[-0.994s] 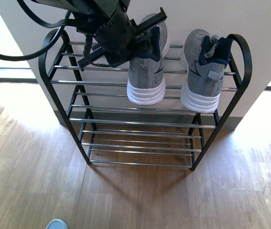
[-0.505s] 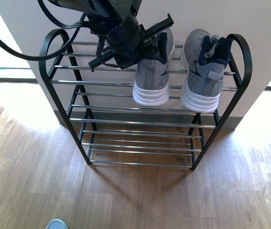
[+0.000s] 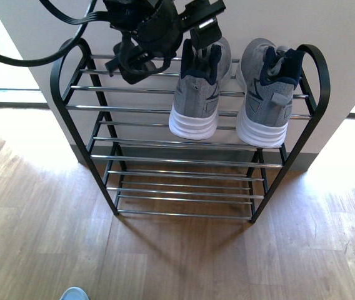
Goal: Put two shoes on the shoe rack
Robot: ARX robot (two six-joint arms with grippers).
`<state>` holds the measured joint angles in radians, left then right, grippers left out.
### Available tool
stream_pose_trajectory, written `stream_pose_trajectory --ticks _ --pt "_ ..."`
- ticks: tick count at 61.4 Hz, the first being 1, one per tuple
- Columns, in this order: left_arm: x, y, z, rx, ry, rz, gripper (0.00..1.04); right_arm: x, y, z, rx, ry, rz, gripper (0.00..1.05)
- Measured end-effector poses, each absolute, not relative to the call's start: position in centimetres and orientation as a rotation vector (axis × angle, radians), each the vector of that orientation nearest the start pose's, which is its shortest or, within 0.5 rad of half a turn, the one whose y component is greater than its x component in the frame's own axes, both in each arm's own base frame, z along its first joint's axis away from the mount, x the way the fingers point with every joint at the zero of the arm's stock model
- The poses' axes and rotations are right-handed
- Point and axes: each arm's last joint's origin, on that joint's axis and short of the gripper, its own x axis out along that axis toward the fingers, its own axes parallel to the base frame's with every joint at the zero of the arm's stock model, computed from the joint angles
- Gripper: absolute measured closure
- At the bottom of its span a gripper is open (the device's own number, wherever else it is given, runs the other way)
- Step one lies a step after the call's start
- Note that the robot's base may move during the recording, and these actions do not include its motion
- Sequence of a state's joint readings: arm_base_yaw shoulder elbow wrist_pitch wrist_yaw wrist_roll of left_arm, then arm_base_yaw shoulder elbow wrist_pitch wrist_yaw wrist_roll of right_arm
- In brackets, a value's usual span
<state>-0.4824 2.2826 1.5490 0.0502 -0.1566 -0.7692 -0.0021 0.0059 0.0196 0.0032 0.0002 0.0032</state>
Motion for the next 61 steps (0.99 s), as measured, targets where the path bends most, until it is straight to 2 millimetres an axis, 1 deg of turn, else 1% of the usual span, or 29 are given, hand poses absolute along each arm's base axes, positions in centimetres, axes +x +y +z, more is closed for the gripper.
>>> stream_pose_trajectory --ticks 2,6,12,19,28,31,33,36,38,42,46,47,52,57,61 --pt "43.1 -22.0 13.0 -0.525 0.707 -0.041 0.17 9.7 0.0 17.0 0.003 -0.017 -0.002 0.09" --pt "42.4 -21.6 14.2 -0.534 0.671 -0.034 0.08 9.7 0.0 17.0 0.003 -0.017 -0.003 0.09" --pt "41.4 -20.8 16.0 -0.545 0.619 -0.025 0.10 9.7 0.0 17.0 0.003 -0.017 -0.002 0.09" --pt "40.0 -19.6 17.4 -0.541 0.574 0.013 0.09 9.7 0.0 17.0 0.003 -0.017 -0.003 0.09" --pt "37.2 -17.0 18.4 -0.506 0.528 0.118 0.09 9.7 0.0 17.0 0.003 -0.017 -0.003 0.09" --pt "36.1 -15.8 18.8 -0.491 0.509 0.160 0.09 9.7 0.0 17.0 0.003 -0.017 -0.002 0.09" --pt "35.1 -14.9 19.2 -0.468 0.485 0.195 0.09 9.7 0.0 17.0 0.003 -0.017 -0.003 0.09" --pt "32.9 -13.0 20.4 -0.433 0.440 0.250 0.09 9.7 0.0 17.0 0.003 -0.017 -0.003 0.09" --pt "31.6 -12.2 21.0 -0.416 0.417 0.275 0.09 9.7 0.0 17.0 0.003 -0.017 -0.002 0.09" --pt "28.3 -10.1 22.4 -0.385 0.375 0.321 0.09 9.7 0.0 17.0 0.003 -0.017 -0.003 0.09" --pt "25.9 -8.9 23.0 -0.356 0.349 0.360 0.09 9.7 0.0 17.0 0.003 -0.017 -0.002 0.09" --pt "24.9 -8.3 23.2 -0.345 0.342 0.376 0.09 9.7 0.0 17.0 0.003 -0.017 -0.003 0.09" --pt "21.2 -6.4 23.4 -0.291 0.324 0.445 0.09 9.7 0.0 17.0 0.003 -0.017 -0.002 0.09" --pt "18.4 -5.1 24.0 -0.268 0.287 0.478 0.09 9.7 0.0 17.0 0.003 -0.017 -0.002 0.09" --pt "16.7 -4.5 24.6 -0.279 0.249 0.482 0.09 9.7 0.0 17.0 0.003 -0.017 -0.003 0.09"
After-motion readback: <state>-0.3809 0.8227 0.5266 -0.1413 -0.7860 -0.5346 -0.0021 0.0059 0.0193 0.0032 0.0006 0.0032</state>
